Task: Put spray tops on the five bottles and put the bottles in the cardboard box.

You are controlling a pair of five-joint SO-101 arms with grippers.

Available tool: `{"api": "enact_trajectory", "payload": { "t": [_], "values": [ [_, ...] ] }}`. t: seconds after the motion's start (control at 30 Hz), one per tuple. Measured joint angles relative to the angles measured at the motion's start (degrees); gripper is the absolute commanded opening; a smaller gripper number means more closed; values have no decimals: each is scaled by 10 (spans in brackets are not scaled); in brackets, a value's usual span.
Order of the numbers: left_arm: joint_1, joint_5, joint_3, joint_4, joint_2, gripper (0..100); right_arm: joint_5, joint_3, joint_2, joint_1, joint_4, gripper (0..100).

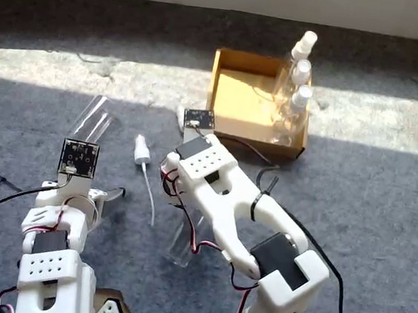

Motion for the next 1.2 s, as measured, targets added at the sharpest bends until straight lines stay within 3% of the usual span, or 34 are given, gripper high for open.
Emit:
{"api": "enact_trajectory", "payload": {
  "t": [0.17, 0.33, 0.57, 0.77, 0.93, 1.1, 1.2],
  "values": [
    [0, 0, 0, 0, 0, 366, 0, 0, 0, 2, 0, 119],
    [0, 0, 0, 0, 0, 366, 25, 0, 0, 26, 1, 84],
    [0, 0, 0, 0, 0, 366, 303, -10, 0, 142, 40, 80],
    [0, 0, 0, 0, 0, 366, 459, -79, 0, 235, 40, 80],
    [0, 0, 0, 0, 0, 366, 464, -79, 0, 230, 42, 91],
    [0, 0, 0, 0, 0, 366, 458, -79, 0, 229, 63, 214],
    [0, 0, 0, 0, 0, 366, 456, -79, 0, 229, 65, 230]
  ]
}}
